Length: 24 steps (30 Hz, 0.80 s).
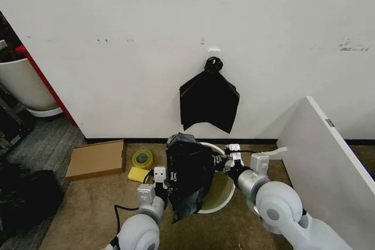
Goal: Place the garbage bag over the trash bin.
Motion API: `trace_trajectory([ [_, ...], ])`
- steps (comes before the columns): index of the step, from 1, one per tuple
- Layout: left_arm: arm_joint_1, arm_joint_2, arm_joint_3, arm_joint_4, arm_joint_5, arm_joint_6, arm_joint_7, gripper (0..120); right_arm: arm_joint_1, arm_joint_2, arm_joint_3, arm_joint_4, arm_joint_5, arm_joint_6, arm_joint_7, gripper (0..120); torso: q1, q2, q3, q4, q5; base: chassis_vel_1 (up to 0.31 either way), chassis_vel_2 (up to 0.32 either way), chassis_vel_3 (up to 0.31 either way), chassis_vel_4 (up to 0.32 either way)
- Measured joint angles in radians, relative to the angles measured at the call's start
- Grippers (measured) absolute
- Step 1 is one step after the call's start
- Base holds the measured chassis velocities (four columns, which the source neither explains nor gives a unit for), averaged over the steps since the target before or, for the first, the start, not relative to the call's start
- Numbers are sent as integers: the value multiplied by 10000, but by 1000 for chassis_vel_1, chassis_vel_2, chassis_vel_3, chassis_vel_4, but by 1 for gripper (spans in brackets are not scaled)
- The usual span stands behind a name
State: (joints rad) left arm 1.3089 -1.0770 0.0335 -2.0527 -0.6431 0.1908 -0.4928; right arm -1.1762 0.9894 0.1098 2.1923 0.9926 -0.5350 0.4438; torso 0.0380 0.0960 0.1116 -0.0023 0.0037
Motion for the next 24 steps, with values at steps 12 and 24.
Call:
trace_trajectory([
  [12,429,313,-264,-188,92,-343,588,5,91,-427,512,-488,65,418,36,0,0,0,0,0,0,0,0,0,0],
  [24,597,407,-420,-218,286,-647,807,5,-7,-787,819,-796,290,390,309,0,0,0,0,0,1,0,0,0,0],
])
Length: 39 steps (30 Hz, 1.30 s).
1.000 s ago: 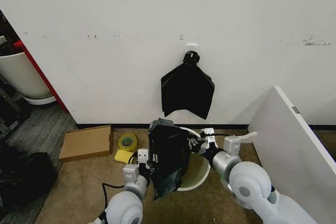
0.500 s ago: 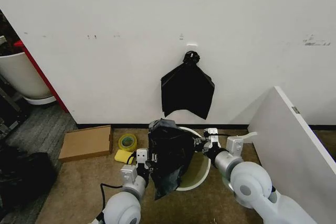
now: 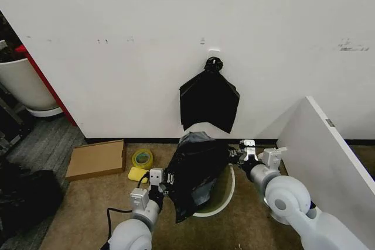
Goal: Place the garbage bag over the trash bin.
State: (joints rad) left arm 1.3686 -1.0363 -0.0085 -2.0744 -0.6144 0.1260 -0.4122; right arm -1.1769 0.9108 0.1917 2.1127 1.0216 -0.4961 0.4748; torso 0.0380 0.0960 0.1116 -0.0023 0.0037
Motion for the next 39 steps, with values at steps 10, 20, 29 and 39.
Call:
trace_trajectory([
  [10,130,-144,-458,92,-44,-338,-82,5,-523,-245,388,-144,335,-293,228,0,0,0,0,0,0,0,0,0,0],
  [20,239,-405,-853,-183,-668,-815,-201,5,-1183,275,869,-88,1081,-550,-87,0,0,0,0,0,-1,0,0,0,0],
  [29,284,-481,-848,-127,-648,-1440,10,5,-1552,687,1291,-98,1569,-563,-271,0,0,0,0,1,-1,0,0,0,0],
  [39,229,-418,-839,-119,-634,-1605,191,5,-1978,627,2081,100,1999,-407,-1049,0,0,0,0,0,-1,0,0,0,0],
])
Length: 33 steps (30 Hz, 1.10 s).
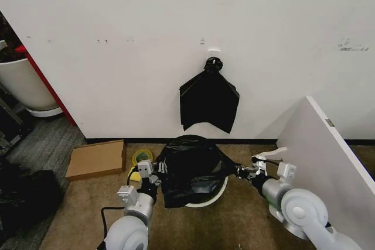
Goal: Place the garbage bag over the trash bin.
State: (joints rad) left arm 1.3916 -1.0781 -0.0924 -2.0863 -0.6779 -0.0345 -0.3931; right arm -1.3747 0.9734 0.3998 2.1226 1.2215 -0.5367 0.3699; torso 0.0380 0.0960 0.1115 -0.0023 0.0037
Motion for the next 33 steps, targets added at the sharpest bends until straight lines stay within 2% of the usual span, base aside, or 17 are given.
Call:
trace_trajectory([
  [5,-48,-18,0,0,3,-38,37,4,-163,118,348,122,446,37,1,19,1,0,1,2,0,0,0,0,0],
  [7,-55,-20,0,0,2,-38,42,4,-204,150,418,146,519,33,2,20,0,0,0,1,0,0,0,0,0],
  [8,-64,-19,-12,0,-4,-38,52,4,-310,232,598,186,619,40,3,28,0,0,0,0,0,0,0,0,0],
  [11,-68,5,-40,-10,-21,-36,61,4,-479,346,1006,289,903,130,54,41,0,0,0,1,1,0,0,0,0],
  [14,-69,8,-53,-10,-23,-35,62,4,-586,381,1266,426,1178,161,94,48,0,0,0,1,1,0,0,0,0],
  [19,-36,-88,-73,19,-23,-39,40,4,-1251,367,2259,1491,2214,213,105,70,0,0,0,0,-1,0,0,0,0],
  [21,-18,-96,-73,12,-23,-39,39,4,-1342,351,2302,1625,2256,214,89,73,0,0,0,0,-1,0,0,0,0],
  [26,-32,-121,-67,-1,-65,2,9,4,-2123,430,2442,2739,2227,111,-69,93,0,0,0,1,0,0,0,0,0],
  [27,-61,-96,-69,-1,-149,69,-1,4,-2439,402,2341,2946,1602,32,-542,98,0,0,0,2,0,0,0,0,0],
  [28,-61,-96,-69,-1,-149,69,-1,4,-2439,402,2341,2946,1602,32,-542,98,0,0,0,2,0,0,0,0,0],
  [30,-108,-21,-84,-5,-237,149,7,4,-2908,211,2005,3028,-355,307,-1724,100,0,0,0,-1,-1,0,0,0,0],
  [31,-132,52,-122,-41,-295,223,29,4,-3178,-27,1657,3040,-1983,690,-2542,100,0,0,0,-2,-1,0,0,0,0],
  [33,-147,139,-165,-106,-381,333,64,4,-3354,-375,1137,3052,-3857,1349,-3186,100,0,0,0,1,1,0,0,0,0],
])
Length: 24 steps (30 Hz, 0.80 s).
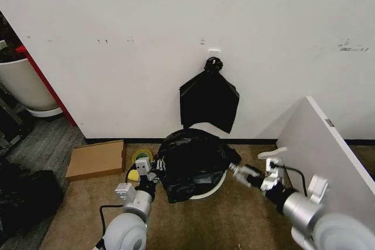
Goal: Place the garbage bag over the trash bin.
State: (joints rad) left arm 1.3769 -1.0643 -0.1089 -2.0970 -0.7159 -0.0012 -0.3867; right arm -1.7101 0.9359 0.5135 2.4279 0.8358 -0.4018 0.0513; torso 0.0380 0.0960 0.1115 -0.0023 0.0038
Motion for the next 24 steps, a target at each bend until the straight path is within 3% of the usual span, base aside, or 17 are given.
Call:
trace_trajectory([
  [8,-128,214,-43,-58,-175,247,147,4,-506,-978,-803,25,-4231,2499,-1877,100,0,0,0,0,-2,0,0,0,0],
  [15,-91,216,93,-65,-171,260,179,4,-591,-1297,-887,-288,-5039,3232,-3274,100,0,0,0,0,-1,0,0,0,0],
  [24,4,222,146,-161,-131,303,240,4,-143,-1175,-1210,-822,-5080,3391,-3665,75,0,0,1,0,-1,0,0,0,0],
])
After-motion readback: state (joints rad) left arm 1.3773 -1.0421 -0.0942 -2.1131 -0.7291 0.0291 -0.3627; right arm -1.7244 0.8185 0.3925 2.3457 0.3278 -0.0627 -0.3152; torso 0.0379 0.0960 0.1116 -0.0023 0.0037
